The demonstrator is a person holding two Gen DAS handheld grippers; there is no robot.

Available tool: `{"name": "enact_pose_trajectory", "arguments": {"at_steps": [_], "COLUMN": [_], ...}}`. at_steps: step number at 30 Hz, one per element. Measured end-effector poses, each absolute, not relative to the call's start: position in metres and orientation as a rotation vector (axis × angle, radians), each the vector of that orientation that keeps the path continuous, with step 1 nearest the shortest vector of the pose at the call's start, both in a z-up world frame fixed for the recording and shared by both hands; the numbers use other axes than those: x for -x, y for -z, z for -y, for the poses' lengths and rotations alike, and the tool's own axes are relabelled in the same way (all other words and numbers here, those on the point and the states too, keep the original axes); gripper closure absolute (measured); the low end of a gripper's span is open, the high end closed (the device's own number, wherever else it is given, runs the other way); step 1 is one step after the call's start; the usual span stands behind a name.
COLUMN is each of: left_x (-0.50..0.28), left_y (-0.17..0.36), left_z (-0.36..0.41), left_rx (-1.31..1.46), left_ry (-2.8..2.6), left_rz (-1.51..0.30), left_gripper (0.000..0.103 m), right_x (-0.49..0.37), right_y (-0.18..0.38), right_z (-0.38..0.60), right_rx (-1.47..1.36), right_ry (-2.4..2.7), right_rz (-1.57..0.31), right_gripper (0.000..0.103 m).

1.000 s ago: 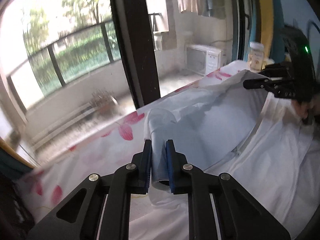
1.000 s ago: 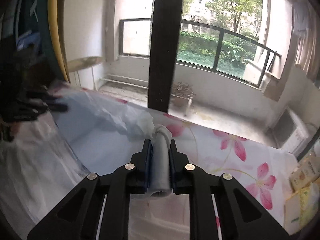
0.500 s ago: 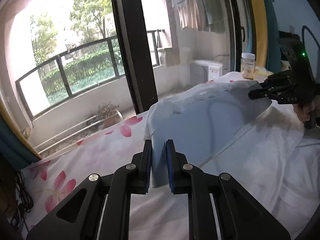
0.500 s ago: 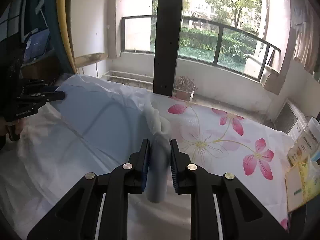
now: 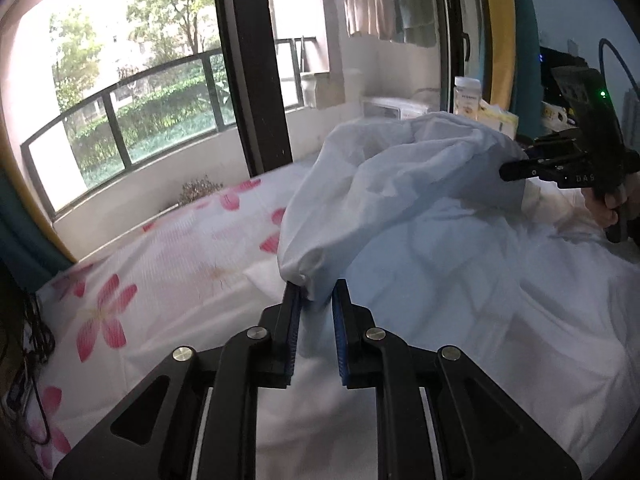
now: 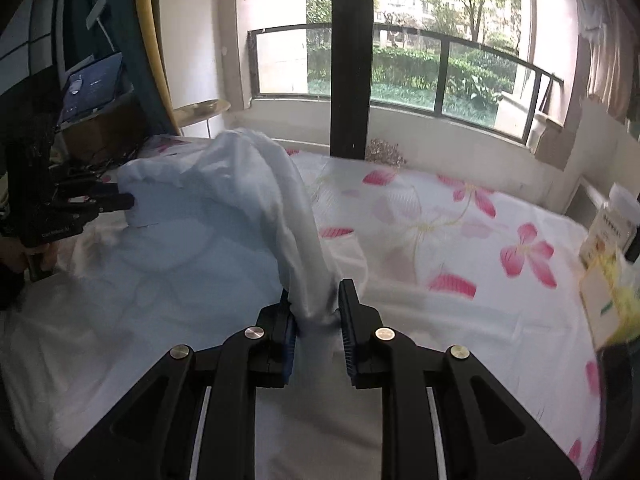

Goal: Fold large clothes

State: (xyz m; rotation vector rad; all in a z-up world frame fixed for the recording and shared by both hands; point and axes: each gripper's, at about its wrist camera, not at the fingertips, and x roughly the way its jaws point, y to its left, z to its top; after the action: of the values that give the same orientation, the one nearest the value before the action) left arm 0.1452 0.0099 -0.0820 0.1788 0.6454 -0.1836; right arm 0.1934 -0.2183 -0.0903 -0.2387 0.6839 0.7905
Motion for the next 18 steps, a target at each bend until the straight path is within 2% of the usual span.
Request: {"name": "enact_pose_trajectory", "arguments": {"at_steps": [12,17,18], "left_x": [-0.097,-0.077,-0.076], "left_y": [0.093,0.078,0.072], "left_z": [-0.020,-0.024,-0.023], "left_rx": [-0.112,-0.101,-0.098], "left_ry": [0.171,0.183,0.192], "left_rz": [-0.774,-0.750,-0.731], "left_gripper": [0.079,0.078,0.074], "right_x": [-0.164,-0.150,-0.149], "right_y": [0.105,0.113,0.111], "right_z": [0.228,0.232,0.235], "right_rx": [0.270,0.368,0.360], "right_ry": [-0.745,-0.682,-0.676], "right_rz": [-0.755,-0.787,-0.787], "right_gripper": [0.079,0.079,0.079]}}
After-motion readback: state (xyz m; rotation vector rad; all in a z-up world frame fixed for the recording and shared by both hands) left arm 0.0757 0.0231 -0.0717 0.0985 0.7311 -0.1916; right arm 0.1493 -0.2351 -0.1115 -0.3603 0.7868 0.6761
